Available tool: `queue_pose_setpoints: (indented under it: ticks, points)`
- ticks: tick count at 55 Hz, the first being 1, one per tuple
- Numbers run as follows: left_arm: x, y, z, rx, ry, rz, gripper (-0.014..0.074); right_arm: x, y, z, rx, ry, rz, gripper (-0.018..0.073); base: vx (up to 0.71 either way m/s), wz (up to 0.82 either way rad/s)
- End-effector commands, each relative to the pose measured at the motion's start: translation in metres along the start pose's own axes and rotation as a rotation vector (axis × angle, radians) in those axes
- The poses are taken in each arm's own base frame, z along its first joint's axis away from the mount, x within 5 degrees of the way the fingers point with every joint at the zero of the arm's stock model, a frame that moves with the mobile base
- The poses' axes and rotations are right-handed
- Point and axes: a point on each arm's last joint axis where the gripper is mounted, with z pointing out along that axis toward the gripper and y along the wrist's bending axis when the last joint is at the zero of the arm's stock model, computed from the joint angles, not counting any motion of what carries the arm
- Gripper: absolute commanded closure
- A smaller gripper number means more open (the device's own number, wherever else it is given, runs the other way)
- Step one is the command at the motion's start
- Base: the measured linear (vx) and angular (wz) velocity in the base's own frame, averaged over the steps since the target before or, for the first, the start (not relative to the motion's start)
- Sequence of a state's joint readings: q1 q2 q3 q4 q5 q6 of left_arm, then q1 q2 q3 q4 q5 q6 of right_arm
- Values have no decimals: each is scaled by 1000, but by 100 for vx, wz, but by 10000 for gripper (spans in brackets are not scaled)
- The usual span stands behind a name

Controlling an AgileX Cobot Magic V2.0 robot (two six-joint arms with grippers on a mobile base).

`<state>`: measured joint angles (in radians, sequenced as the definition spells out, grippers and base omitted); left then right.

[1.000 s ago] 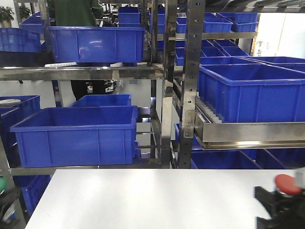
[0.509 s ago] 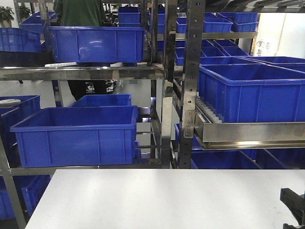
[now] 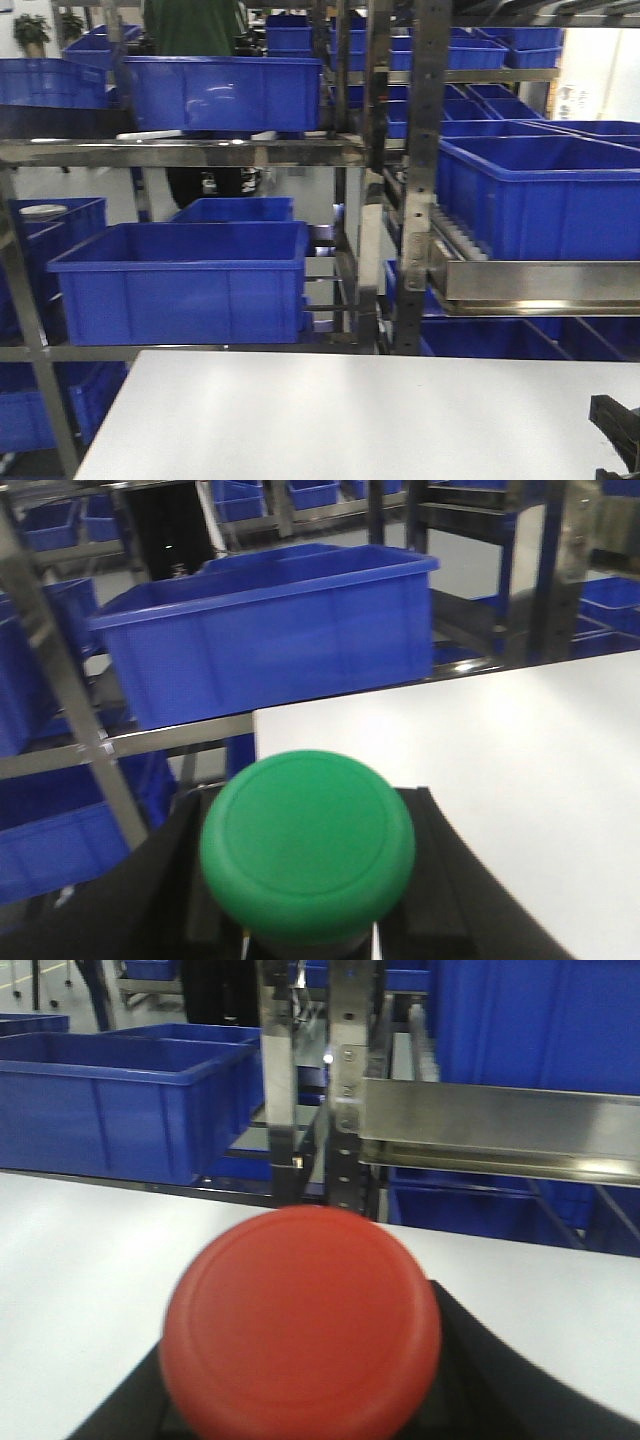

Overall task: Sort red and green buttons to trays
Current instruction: 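Hold both buttons while the base drives to the tray station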

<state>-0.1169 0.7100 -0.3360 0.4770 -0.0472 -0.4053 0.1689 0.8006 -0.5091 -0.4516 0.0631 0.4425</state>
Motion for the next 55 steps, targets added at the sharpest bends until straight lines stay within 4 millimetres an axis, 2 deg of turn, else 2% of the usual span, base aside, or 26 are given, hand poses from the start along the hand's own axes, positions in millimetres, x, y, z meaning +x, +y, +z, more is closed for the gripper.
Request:
queue_pose_setpoints:
  ticks: [1,14,55]
  points:
    - [-16,-2,-2,27,-95,-19,599,-19,3,-4,-31,-111,-15,557,-1,35]
    - [-16,-2,-2,27,-95,-19,599,-19,3,-4,-31,-111,-15,557,-2,58]
    - [-16,-2,-2,27,-94,-19,599,-19,3,-5,-30,-110,-15,557,7,79]
